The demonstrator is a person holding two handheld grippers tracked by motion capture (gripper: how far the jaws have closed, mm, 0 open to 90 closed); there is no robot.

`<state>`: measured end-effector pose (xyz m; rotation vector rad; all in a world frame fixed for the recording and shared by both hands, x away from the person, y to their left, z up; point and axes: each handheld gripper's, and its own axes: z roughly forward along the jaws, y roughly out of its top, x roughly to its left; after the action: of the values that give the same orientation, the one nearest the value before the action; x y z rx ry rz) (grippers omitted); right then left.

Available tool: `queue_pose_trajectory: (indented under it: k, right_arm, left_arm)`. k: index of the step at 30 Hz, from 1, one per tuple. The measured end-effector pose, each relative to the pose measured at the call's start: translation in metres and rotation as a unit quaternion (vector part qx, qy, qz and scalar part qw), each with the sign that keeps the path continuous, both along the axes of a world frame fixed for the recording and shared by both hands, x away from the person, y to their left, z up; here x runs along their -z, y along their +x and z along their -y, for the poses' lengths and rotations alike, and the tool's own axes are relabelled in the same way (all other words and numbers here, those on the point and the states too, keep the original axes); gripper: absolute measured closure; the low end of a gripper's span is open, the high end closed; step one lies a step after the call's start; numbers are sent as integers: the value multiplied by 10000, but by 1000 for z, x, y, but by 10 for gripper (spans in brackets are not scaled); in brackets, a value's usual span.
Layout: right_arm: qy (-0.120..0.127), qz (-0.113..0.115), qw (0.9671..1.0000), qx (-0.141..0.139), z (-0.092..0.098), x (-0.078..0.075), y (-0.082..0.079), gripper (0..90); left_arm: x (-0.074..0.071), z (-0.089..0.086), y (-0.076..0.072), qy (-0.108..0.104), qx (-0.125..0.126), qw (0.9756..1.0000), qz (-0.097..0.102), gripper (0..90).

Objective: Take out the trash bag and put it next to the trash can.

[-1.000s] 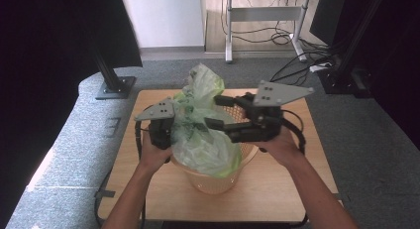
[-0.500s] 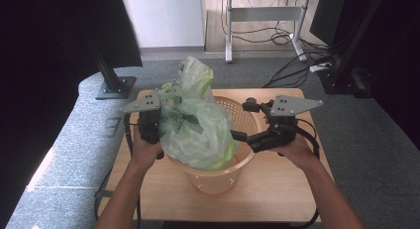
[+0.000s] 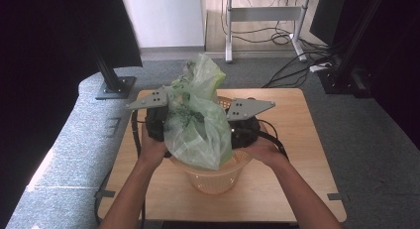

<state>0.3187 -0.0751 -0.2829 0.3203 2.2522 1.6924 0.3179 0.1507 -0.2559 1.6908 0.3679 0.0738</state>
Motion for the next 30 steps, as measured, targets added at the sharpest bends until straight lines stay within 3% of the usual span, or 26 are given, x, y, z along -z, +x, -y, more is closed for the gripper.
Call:
queue_pose_trajectory:
  k: [4,6,8,9,13,16,24,30]
  right_arm:
    - [-7,147,9999,38,-6,0,-2,693]
    - [-72,259,9996,110,-7,0,-6,802]
    - [-111,297,9994,147,-7,0,-7,826]
    - [-146,390,9989,193,-6,-1,-9,852]
    - [-172,467,9984,275,2,-5,-14,875]
    - [-90,468,9982,357,12,-8,-15,877]
    - [212,528,9965,606,36,-18,-17,881]
    - [344,705,9943,720,58,-34,-24,882]
  left_arm:
    - [3,-4,5,-150,-33,9998,-124,837]
    - [6,-9,8,-142,-140,9997,-148,722]
    - [7,-12,8,-160,-214,9995,-144,690]
    - [7,-14,8,-169,-256,9994,-140,627]
    - [7,-27,7,-172,-555,9981,-180,451]
    - [7,-38,6,-183,-741,9969,-173,384]
    - [9,-59,3,-247,-1097,9936,-44,304]
    - [16,-66,0,45,-1240,9923,-35,298]
